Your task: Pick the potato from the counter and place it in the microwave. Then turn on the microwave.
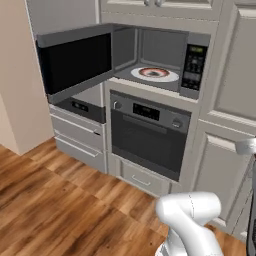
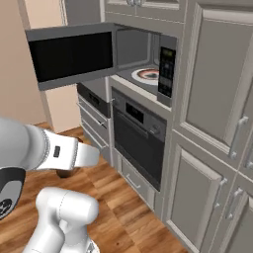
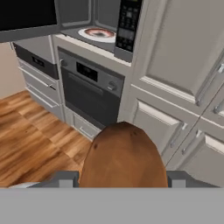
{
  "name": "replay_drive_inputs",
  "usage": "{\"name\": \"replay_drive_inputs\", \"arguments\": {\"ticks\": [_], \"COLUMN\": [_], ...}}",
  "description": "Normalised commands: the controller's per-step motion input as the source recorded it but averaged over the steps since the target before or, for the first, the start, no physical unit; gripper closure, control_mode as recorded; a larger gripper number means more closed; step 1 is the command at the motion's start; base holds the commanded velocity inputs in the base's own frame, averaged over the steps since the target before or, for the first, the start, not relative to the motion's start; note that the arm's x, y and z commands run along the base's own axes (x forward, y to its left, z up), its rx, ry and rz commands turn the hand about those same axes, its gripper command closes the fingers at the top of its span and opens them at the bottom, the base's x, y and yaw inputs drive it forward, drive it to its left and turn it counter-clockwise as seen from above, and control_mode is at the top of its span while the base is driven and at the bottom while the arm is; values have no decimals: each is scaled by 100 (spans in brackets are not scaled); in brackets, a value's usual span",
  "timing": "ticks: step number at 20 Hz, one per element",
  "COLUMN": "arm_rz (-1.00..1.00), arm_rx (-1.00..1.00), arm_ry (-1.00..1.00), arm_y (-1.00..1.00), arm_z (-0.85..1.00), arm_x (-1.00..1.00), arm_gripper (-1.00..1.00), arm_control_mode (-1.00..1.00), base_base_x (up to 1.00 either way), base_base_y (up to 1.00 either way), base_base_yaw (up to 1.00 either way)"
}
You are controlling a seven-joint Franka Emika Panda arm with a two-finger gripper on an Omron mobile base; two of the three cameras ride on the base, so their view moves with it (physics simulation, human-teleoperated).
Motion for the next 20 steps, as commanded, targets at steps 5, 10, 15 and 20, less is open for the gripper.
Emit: {"name": "replay_drive_inputs", "arguments": {"ticks": [5,10,15,20], "arm_rz": [0,0,0,0], "arm_rx": [0,0,0,0], "arm_ry": [0,0,0,0], "arm_y": [0,0,0,0], "arm_z": [0,0,0,0], "arm_x": [0,0,0,0], "arm_gripper": [100,100,100,100], "arm_control_mode": [100,100,100,100], "base_base_x": [58,65,65,75], "base_base_y": [70,62,29,2], "base_base_yaw": [-21,-13,-12,-13]}}
